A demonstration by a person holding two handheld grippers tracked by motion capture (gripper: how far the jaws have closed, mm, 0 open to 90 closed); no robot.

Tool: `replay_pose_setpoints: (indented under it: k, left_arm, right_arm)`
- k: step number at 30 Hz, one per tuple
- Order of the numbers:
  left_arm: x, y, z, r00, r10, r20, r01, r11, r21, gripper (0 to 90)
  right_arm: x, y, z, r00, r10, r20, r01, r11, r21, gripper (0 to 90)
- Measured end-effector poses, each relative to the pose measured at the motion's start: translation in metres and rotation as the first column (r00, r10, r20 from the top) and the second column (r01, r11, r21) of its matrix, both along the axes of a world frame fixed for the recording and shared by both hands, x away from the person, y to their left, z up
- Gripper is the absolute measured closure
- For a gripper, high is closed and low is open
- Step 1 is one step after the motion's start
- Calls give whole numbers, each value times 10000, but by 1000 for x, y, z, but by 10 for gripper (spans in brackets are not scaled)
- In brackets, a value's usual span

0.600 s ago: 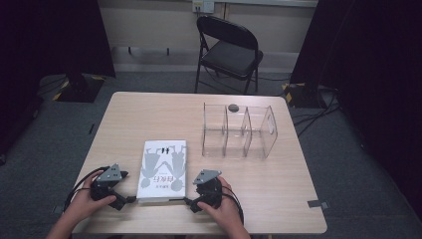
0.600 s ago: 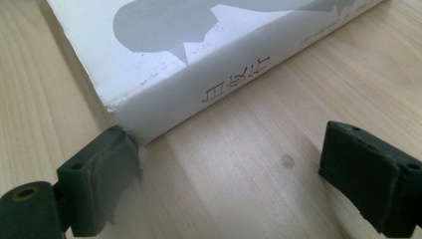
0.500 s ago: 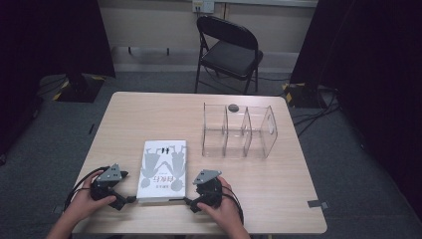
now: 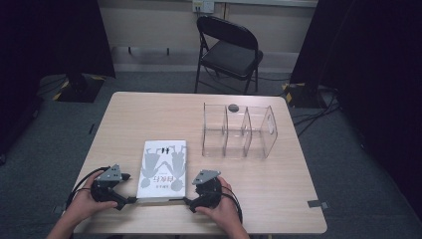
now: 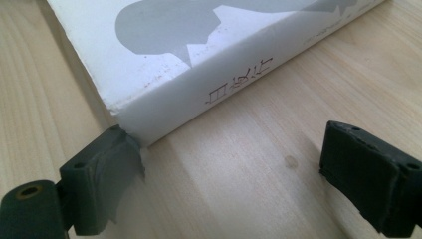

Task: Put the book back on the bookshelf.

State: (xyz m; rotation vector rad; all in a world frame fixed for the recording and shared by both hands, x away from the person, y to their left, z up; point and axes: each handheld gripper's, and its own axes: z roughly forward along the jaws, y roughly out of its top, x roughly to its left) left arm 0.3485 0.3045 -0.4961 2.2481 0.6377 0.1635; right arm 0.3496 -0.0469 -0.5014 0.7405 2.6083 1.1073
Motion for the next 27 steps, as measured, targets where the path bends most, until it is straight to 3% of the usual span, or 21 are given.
replay_pose_setpoints:
  k: [1,3,5,7,12,13,17,21,22,23,24,27]
  left_arm:
    - [0,0,0,10000,0,0,0,10000,0,201]
    - [-1,-2,1,9997,-86,-246,86,10000,20,193]
    - [-2,-4,3,9999,0,-124,4,9997,248,172]
    - [-2,-4,3,10000,5,-79,-3,9998,193,176]
    - [-6,-6,8,9997,-244,38,242,9987,445,221]
    - [-7,-7,8,9997,-256,-51,256,9997,59,221]
    - [-8,-11,10,9986,-527,-36,526,9986,-75,219]
    - [-10,-23,7,9979,-544,360,531,9979,372,244]
    - [-10,-29,7,9971,-371,660,336,9980,526,261]
    - [-10,-29,7,9971,-371,660,336,9980,526,256]
    - [-9,-34,6,9964,-250,808,187,9967,786,215]
    - [-9,-42,5,9965,-160,817,83,9956,937,221]
  right_arm:
    - [0,0,0,10000,0,0,0,10000,0,96]
    - [0,1,2,9999,103,-10,-103,9999,-24,142]
    - [-2,1,1,10000,42,-14,-42,10000,33,145]
    - [-2,2,2,10000,21,-10,-21,10000,10,146]
    - [-4,5,2,9999,129,-65,-129,9999,45,172]
    - [-4,5,2,9999,129,-65,-129,9999,45,172]
    - [-6,10,3,9992,363,162,-365,9993,127,264]
    - [-7,14,3,9993,294,220,-298,9995,146,264]
    - [-9,16,3,9994,263,212,-265,9996,97,280]
    - [-9,16,3,9994,263,212,-265,9996,97,280]
    - [-9,16,3,9994,267,241,-270,9996,127,283]
    - [-9,16,3,9999,135,88,-137,9996,254,301]
